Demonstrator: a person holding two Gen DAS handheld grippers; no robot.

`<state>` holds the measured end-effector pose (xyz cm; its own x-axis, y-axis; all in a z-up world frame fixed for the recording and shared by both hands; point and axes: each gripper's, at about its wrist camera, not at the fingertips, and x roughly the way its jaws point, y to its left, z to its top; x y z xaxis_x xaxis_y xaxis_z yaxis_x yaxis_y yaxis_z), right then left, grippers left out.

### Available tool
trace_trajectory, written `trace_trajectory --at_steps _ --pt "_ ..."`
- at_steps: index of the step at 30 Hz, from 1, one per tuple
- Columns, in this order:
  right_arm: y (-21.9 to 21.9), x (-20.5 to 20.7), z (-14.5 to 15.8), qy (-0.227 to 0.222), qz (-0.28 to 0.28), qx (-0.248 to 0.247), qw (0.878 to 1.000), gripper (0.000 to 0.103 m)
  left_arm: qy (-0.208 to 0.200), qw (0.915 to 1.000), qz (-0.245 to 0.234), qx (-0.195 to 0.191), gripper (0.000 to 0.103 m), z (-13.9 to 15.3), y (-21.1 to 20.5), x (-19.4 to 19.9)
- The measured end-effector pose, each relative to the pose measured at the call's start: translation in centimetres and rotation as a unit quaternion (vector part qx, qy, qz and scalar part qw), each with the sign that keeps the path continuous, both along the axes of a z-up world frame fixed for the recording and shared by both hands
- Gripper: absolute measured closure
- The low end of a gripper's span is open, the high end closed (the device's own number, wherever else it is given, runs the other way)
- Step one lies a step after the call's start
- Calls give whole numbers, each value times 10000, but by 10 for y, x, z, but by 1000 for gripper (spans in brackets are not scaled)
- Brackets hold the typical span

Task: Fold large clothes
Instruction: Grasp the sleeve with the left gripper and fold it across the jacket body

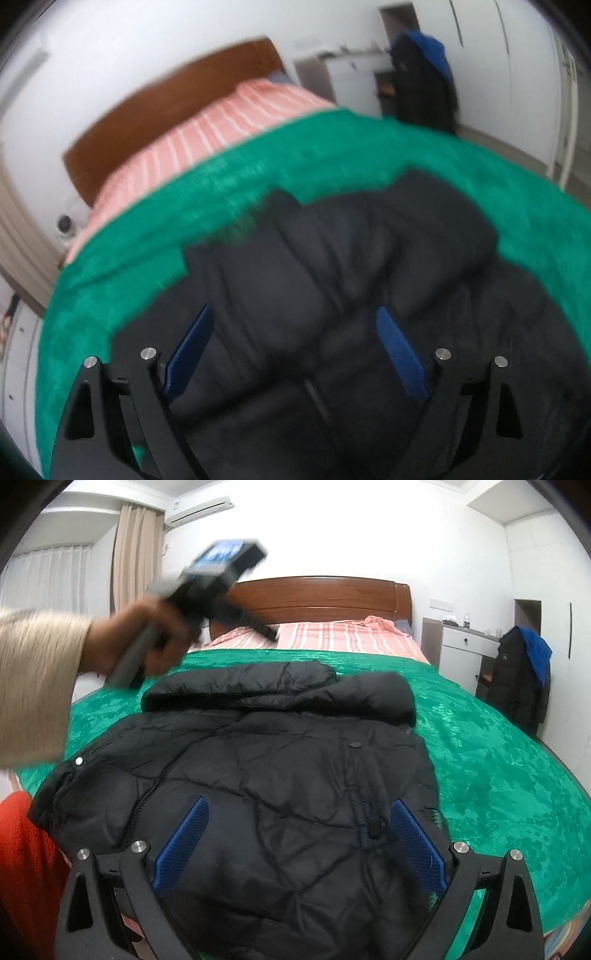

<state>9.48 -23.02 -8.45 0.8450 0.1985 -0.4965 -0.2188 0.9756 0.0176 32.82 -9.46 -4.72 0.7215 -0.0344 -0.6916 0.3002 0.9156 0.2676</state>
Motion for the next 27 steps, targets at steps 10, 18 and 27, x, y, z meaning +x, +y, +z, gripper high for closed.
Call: trace_trajectory --at_steps 10,18,27 --pt "-7 9 -2 112 -24 193 9997 5 494 9849 1325 -1002 12 -11 118 -25" --pt "3 7 -3 111 152 44 9998 5 598 9783 1719 -986 12 -30 168 -106" --pt "5 8 -5 171 151 40 9997 5 818 9705 2025 -1020 12 -54 187 -187"
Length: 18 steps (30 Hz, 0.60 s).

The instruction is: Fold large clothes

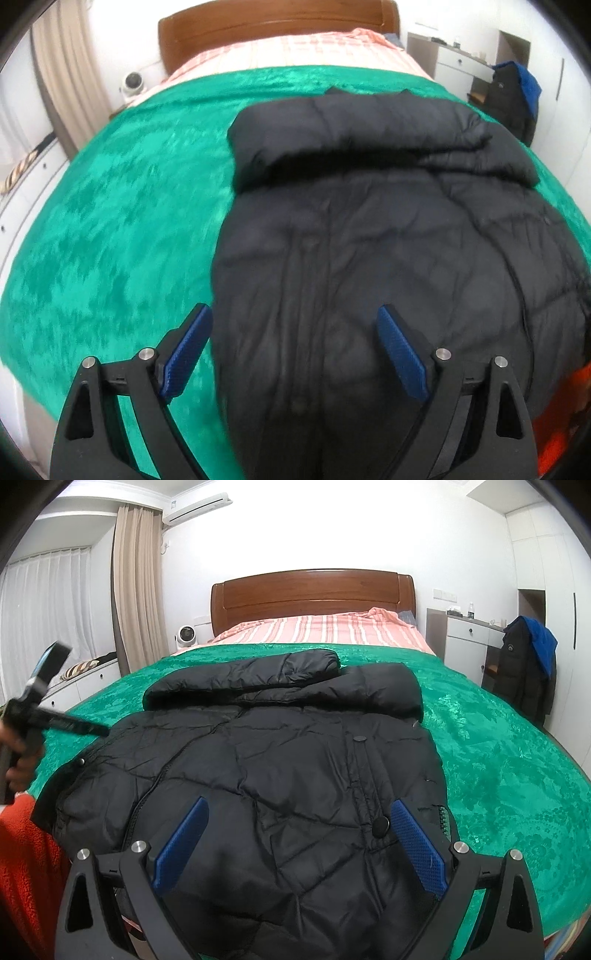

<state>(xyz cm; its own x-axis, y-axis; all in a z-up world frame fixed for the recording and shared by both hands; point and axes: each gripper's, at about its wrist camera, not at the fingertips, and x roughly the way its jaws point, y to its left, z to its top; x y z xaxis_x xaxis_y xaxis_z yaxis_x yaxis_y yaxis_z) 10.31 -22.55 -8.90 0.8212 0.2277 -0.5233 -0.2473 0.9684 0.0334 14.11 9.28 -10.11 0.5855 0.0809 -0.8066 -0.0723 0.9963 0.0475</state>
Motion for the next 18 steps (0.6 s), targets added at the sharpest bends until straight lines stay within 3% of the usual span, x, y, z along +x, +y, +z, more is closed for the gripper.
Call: trace_trajectory --at_steps 7,18 --pt "6 1 -3 28 88 -110 9999 5 26 10000 23 4 12 -2 -2 -27" --pt "7 0 -4 39 83 -119 9999 5 44 9999 114 -23 12 -3 -2 -33"
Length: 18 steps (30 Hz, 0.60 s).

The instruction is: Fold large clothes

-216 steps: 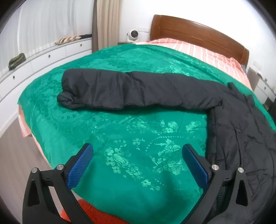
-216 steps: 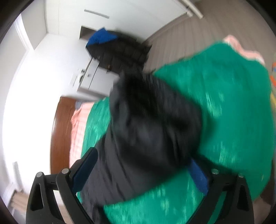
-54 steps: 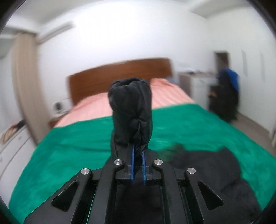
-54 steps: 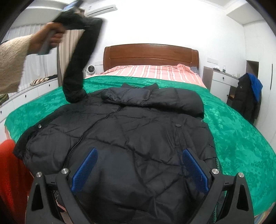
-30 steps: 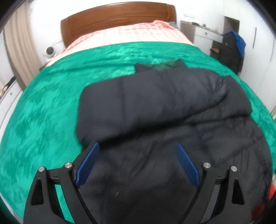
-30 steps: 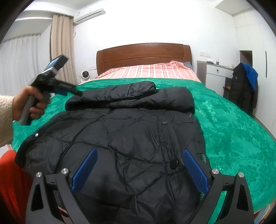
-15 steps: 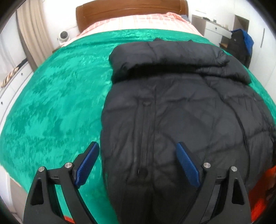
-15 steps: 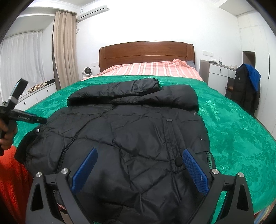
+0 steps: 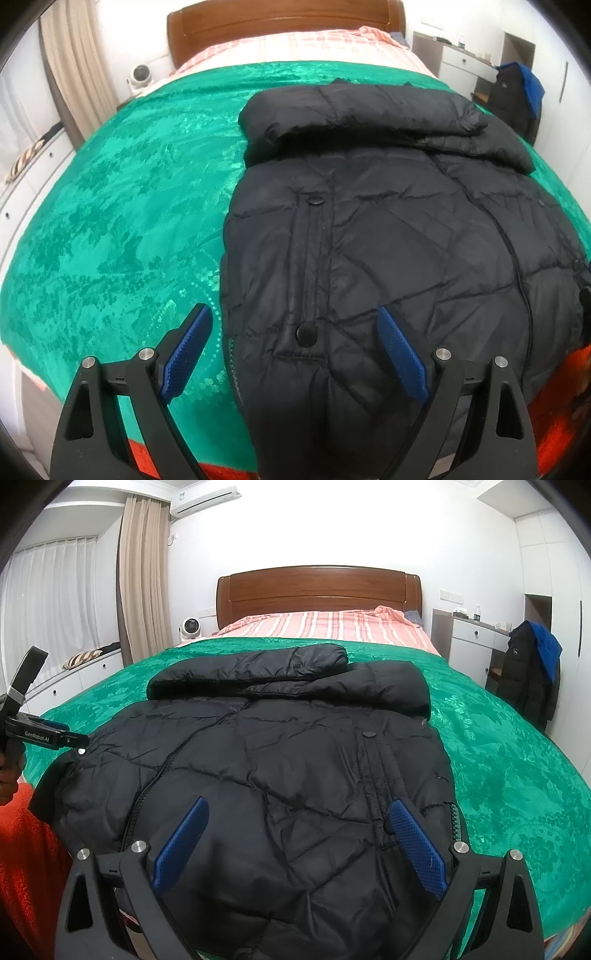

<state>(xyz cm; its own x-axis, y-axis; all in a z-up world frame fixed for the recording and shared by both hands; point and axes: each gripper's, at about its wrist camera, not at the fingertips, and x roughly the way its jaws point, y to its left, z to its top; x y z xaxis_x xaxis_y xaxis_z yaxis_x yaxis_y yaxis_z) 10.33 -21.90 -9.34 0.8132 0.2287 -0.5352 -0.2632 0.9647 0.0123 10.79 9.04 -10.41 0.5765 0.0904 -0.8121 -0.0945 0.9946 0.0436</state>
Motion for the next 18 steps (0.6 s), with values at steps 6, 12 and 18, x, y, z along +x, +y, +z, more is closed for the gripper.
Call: trace_trajectory --at_steps 6,12,18 --pt "-2 0 1 17 -10 45 10000 5 44 10000 65 -16 12 -4 -2 0" --pt "-4 2 1 36 -20 82 10000 5 24 10000 92 -14 12 -3 -2 0" --pt "-4 2 0 56 -35 99 9999 5 38 9997 216 -70 12 -3 5 -3"
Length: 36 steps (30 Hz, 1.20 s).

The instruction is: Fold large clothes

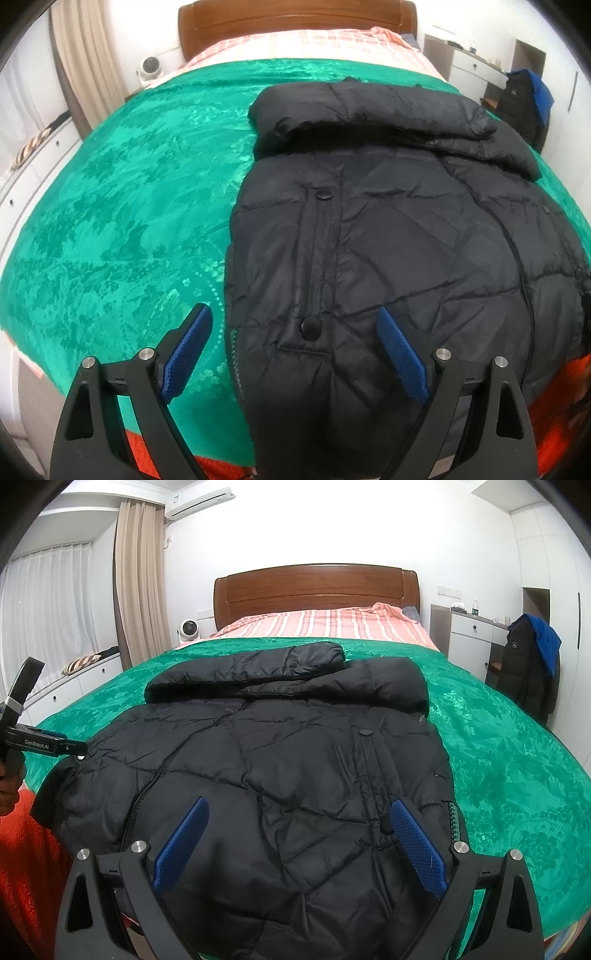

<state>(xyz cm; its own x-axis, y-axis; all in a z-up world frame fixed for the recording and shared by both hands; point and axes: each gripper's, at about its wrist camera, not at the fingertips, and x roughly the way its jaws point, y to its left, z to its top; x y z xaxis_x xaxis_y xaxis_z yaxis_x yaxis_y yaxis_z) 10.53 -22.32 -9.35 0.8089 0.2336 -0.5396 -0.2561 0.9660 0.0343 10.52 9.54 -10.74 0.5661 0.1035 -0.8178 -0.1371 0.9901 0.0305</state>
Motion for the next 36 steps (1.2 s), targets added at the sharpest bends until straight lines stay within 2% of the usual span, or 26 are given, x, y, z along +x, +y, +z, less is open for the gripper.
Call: trace_trajectory --at_steps 14,27,29,31,34,36 --pt "3 0 -2 2 1 -82 10000 5 129 9990 400 -160 12 -5 27 -20" --pt "3 0 -5 67 -29 -124 9999 5 267 9981 453 -305 11 -15 30 -36" --pt "-2 0 -3 118 -47 -14 9999 5 296 9978 455 -383 11 -16 32 -38" --pt "-22 1 8 162 -210 315 9992 5 342 9970 400 -563 11 -17 34 -40" --pt "-79 -1 32 96 -885 974 9913 5 439 9944 92 -952 10 -16 33 -45" --pt "-121 1 40 281 -1310 1337 9819 2 498 9912 -130 -1221 9 -18 33 -49"
